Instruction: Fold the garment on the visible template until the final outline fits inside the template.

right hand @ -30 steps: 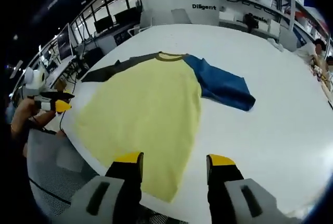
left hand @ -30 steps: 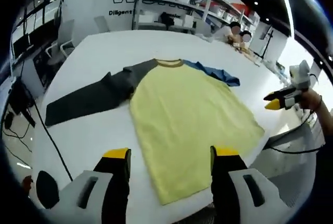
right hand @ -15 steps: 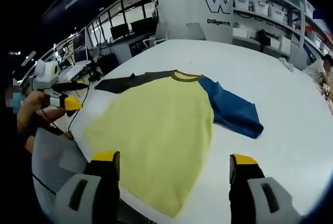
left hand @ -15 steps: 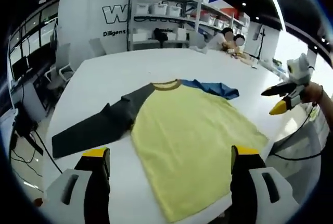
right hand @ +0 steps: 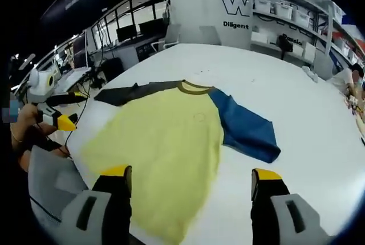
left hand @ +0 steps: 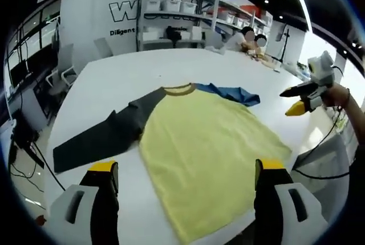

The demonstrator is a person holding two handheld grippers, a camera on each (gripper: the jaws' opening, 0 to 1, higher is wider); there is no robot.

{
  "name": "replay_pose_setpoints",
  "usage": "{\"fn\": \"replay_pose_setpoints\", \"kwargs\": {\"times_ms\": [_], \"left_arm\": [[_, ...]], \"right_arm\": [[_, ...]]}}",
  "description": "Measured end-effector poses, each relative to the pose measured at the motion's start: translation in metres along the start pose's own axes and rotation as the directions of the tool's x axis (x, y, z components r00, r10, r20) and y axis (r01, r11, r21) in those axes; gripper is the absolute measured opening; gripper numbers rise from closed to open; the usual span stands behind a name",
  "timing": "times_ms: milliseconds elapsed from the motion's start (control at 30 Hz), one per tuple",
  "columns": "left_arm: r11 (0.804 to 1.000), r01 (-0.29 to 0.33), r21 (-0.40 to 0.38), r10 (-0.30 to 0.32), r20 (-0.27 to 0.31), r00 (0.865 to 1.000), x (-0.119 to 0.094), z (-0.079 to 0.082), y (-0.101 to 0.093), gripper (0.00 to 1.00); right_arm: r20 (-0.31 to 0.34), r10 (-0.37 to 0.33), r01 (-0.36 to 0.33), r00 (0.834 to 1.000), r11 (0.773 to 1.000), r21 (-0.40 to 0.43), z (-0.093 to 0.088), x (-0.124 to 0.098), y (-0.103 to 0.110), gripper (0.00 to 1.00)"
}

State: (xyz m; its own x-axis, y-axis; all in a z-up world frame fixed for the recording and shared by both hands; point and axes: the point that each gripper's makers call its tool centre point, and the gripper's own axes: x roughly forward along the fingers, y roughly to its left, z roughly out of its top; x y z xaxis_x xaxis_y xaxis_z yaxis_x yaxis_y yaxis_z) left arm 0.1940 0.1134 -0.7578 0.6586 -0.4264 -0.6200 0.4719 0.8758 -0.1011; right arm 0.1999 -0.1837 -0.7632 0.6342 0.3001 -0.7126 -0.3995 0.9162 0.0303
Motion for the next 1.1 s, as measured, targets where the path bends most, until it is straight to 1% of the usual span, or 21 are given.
{"fn": "replay_pose_setpoints", "kwargs": {"times_ms": [67, 133, 200, 267, 333, 433, 500, 533, 567, 600, 633, 667, 700, 733, 800, 867, 933, 967, 1033, 1067, 1100], "left_arm": [[1.000, 0.009, 0.005, -0.009, -0.011, 1.000, 0.001, -0.003, -0.002, 0.99], [1.000, 0.012, 0.009, -0.012, -0.021, 1.000, 0.001, -0.005, -0.003, 0.99], [1.000, 0.014, 0.018, -0.014, -0.019, 1.000, 0.000, -0.004, -0.003, 0.99], [0.999, 0.027, 0.019, -0.026, -0.012, 1.000, 0.000, -0.002, -0.004, 0.99], [1.000, 0.027, 0.005, -0.027, 0.003, 1.000, -0.001, 0.002, -0.002, 0.99], [1.000, 0.026, -0.004, -0.026, 0.019, 0.999, -0.002, 0.006, -0.002, 0.99], [1.000, 0.023, -0.004, -0.023, 0.018, 1.000, -0.001, 0.005, -0.002, 0.99], [1.000, 0.025, -0.002, -0.025, 0.006, 1.000, 0.000, 0.003, -0.003, 0.99], [1.000, 0.027, -0.002, -0.027, 0.002, 1.000, 0.000, 0.001, -0.004, 0.99], [1.000, 0.024, -0.009, -0.024, -0.014, 1.000, 0.001, -0.002, -0.004, 0.99], [1.000, 0.024, 0.000, -0.024, -0.019, 1.000, 0.001, -0.003, -0.004, 0.99], [1.000, 0.024, 0.004, -0.024, -0.020, 1.000, 0.001, -0.003, -0.004, 0.99], [1.000, 0.019, 0.002, -0.019, -0.021, 1.000, 0.001, -0.004, -0.002, 0.99], [1.000, 0.020, -0.001, -0.020, -0.020, 1.000, 0.001, -0.004, -0.001, 0.99], [1.000, 0.021, -0.014, -0.021, -0.021, 1.000, 0.000, -0.005, 0.000, 0.99], [1.000, 0.015, -0.014, -0.015, -0.027, 1.000, 0.001, -0.007, 0.002, 0.99], [1.000, 0.009, -0.014, -0.009, -0.038, 0.999, 0.001, -0.010, 0.004, 0.99], [1.000, 0.012, -0.011, -0.012, -0.031, 0.999, 0.000, -0.009, 0.003, 0.99], [1.000, 0.022, -0.014, -0.022, -0.020, 1.000, 0.000, -0.007, 0.001, 0.99], [1.000, 0.026, -0.011, -0.026, -0.016, 1.000, 0.000, -0.007, 0.000, 0.99], [1.000, 0.025, -0.013, -0.026, -0.024, 0.999, 0.001, -0.009, -0.001, 0.99]], "right_arm": [[0.015, 0.006, -0.006, 1.000, 1.000, 0.000, 0.005, 0.006, -0.005, 0.83], [0.034, 0.012, -0.013, 0.999, 0.999, 0.034, 0.010, 0.012, -0.011, 0.81], [0.032, 0.000, -0.002, 0.999, 0.999, 0.041, 0.011, 0.020, -0.020, 0.78], [0.011, -0.025, 0.025, 1.000, 1.000, 0.016, 0.012, 0.026, -0.030, 0.78], [0.016, -0.045, 0.045, 0.999, 0.999, -0.005, 0.016, 0.031, -0.036, 0.76], [0.035, -0.047, 0.048, 0.998, 0.999, -0.014, 0.024, 0.043, -0.046, 0.74], [0.075, -0.036, 0.036, 0.997, 0.999, -0.006, 0.033, 0.055, -0.052, 0.67], [0.077, -0.029, 0.030, 0.997, 0.999, -0.013, 0.034, 0.060, -0.055, 0.61], [0.088, -0.027, 0.030, 0.996, 0.999, -0.036, 0.036, 0.066, -0.059, 0.51], [0.098, -0.056, 0.060, 0.994, 0.997, -0.040, 0.038, 0.076, -0.071, 0.45], [0.079, -0.047, 0.052, 0.996, 0.997, -0.065, 0.037, 0.085, -0.075, 0.42], [0.086, -0.043, 0.048, 0.995, 0.997, -0.059, 0.038, 0.088, -0.077, 0.41], [0.091, -0.026, 0.030, 0.996, 0.999, -0.038, 0.041, 0.098, -0.079, 0.42], [0.082, -0.019, 0.022, 0.996, 0.999, -0.037, 0.040, 0.099, -0.078, 0.44], [0.081, -0.021, 0.026, 0.996, 0.998, -0.060, 0.045, 0.110, -0.079, 0.46], [0.065, -0.024, 0.029, 0.998, 0.996, -0.085, 0.047, 0.120, -0.079, 0.44], [0.053, -0.019, 0.024, 0.998, 0.996, -0.090, 0.049, 0.129, -0.080, 0.45], [0.024, -0.014, 0.016, 1.000, 0.996, -0.092, 0.046, 0.131, -0.078, 0.46], [0.026, -0.022, 0.025, 0.999, 0.993, -0.116, 0.049, 0.136, -0.077, 0.45], [0.010, -0.024, 0.025, 1.000, 0.992, -0.124, 0.048, 0.139, -0.075, 0.44], [0.007, -0.021, 0.021, 1.000, 0.992, -0.127, 0.048, 0.142, -0.074, 0.43]]}}
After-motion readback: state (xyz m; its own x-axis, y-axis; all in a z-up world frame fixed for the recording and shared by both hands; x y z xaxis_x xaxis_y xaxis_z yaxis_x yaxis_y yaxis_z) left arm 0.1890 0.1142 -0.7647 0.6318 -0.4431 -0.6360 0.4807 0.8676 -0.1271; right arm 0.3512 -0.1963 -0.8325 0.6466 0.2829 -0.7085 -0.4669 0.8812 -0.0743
